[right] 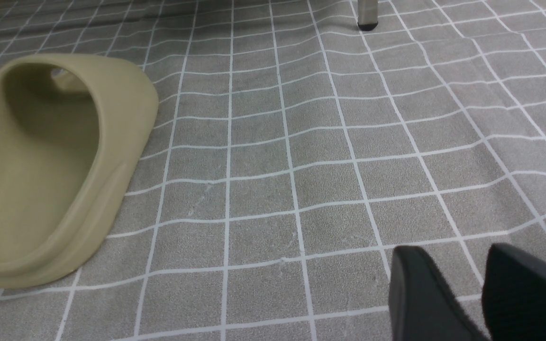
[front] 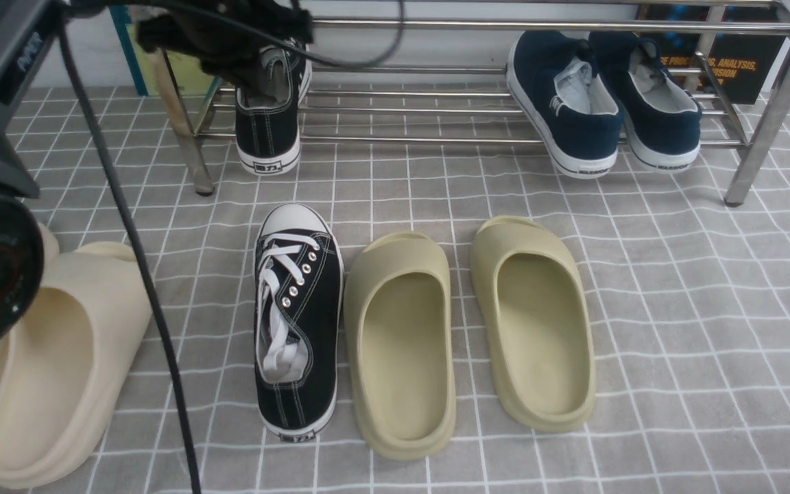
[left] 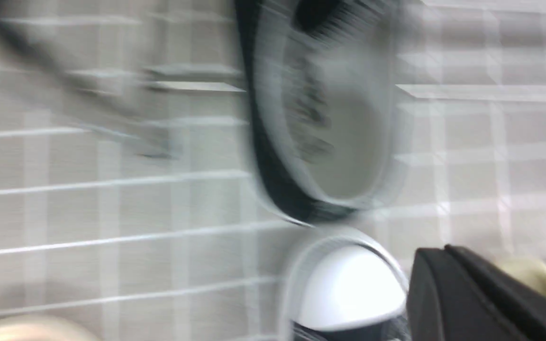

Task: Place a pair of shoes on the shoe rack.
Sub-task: Use the left arm to put a shoe into the shoe rack

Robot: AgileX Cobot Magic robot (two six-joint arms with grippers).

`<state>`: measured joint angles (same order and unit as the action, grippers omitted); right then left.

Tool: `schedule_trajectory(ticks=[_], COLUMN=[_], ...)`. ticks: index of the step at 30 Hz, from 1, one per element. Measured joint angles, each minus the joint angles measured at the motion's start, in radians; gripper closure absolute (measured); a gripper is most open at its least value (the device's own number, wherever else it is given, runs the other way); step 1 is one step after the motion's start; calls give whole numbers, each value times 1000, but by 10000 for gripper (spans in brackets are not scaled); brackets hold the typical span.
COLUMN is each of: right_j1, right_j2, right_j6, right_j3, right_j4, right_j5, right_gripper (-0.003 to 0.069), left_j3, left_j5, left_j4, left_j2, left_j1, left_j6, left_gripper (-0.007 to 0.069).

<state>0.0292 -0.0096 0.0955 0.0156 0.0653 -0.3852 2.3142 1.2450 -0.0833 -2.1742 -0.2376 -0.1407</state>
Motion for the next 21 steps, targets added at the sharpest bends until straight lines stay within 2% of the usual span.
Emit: schedule_trajectory(ticks=[4, 9, 13, 18, 21], right_j1=[0, 0, 0, 0, 0], right_j2=[0, 0, 0, 0, 0], right_j6=[0, 0, 0, 0, 0], right_j3=[0, 0, 0, 0, 0], right_j4=[0, 0, 0, 0, 0], right_j5=[0, 0, 0, 0, 0], right_gripper=[420, 420, 420, 420, 420], left_j3=[0, -2, -2, -2, -20], left_j5=[0, -28, -12, 1, -1], left_j4=[-20, 159, 215, 226, 176], left_j2=[-59, -148, -144, -97, -57], left_j1=[-26, -29, -29, -29, -30], left_j6=[38, -54, -77, -98, -93], left_gripper=[638, 638, 638, 638, 638])
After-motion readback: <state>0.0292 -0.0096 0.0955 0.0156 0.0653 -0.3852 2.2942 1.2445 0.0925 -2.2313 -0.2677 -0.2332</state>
